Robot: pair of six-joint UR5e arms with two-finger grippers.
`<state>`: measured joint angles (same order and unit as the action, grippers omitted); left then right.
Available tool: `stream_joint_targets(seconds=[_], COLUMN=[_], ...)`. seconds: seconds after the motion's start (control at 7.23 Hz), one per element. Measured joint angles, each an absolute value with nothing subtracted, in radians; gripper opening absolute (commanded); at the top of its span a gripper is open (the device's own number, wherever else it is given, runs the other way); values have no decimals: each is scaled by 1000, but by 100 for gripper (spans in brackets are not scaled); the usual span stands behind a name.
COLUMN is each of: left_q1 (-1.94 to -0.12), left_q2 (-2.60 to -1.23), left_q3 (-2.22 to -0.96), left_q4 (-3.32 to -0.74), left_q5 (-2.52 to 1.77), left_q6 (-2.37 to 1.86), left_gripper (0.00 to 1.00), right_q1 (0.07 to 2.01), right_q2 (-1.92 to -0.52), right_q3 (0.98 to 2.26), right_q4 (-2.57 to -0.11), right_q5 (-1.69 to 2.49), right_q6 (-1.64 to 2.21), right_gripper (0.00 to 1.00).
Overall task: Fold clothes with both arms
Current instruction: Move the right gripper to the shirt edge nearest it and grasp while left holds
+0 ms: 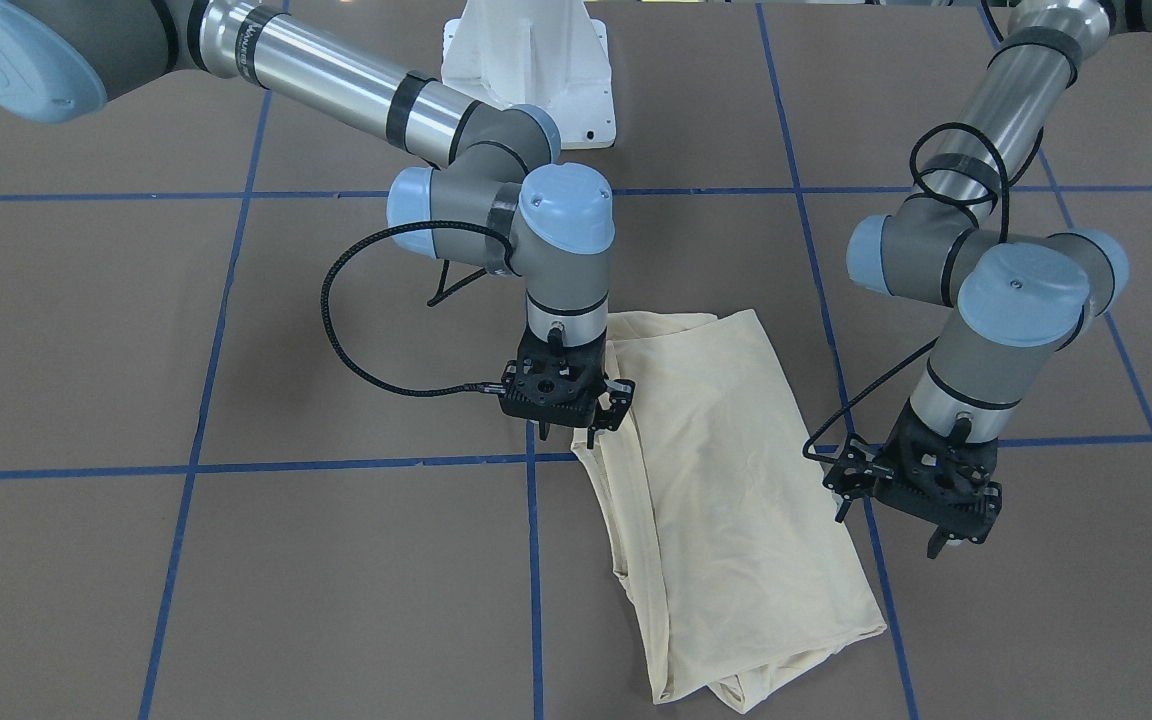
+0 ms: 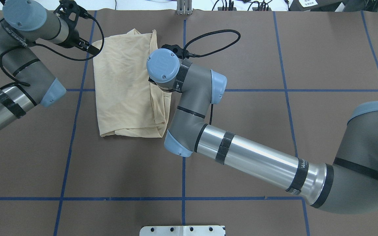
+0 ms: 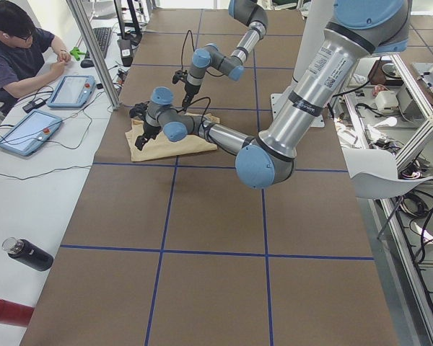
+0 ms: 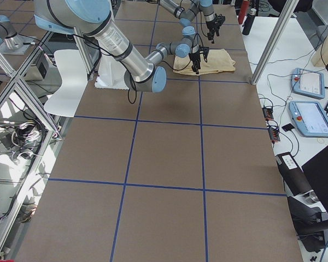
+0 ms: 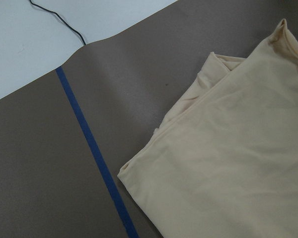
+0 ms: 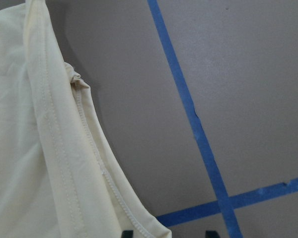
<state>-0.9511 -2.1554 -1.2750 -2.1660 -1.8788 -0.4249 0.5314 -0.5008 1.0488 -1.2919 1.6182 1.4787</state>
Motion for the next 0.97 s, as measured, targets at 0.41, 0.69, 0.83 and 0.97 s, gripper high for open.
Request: stream_joint_targets(seconds=[0.41, 0.69, 0.83, 0.97], left_q1=[-951, -951, -951, -951], left_q2=[-2147, -2140, -2139, -2139], left_q3=[-1282, -1290, -1291, -1291], left_q4=[-2167, -2167, -2167, -2168], left_q5=[-1879, -1879, -1879, -1878], left_q6=[-425, -425, -425, -425], left_gripper=[100, 100, 100, 100], right_q1=[520, 509, 505, 504], right_q2=[-481, -476, -475, -475], right_q3=[974, 958, 955, 955], right_q4=[-1221, -1212, -1211, -1211], right_q5=[1598, 1593, 1593, 1593], right_q6=[1479, 1479, 1478, 1476], right_gripper=[52, 14, 0, 0])
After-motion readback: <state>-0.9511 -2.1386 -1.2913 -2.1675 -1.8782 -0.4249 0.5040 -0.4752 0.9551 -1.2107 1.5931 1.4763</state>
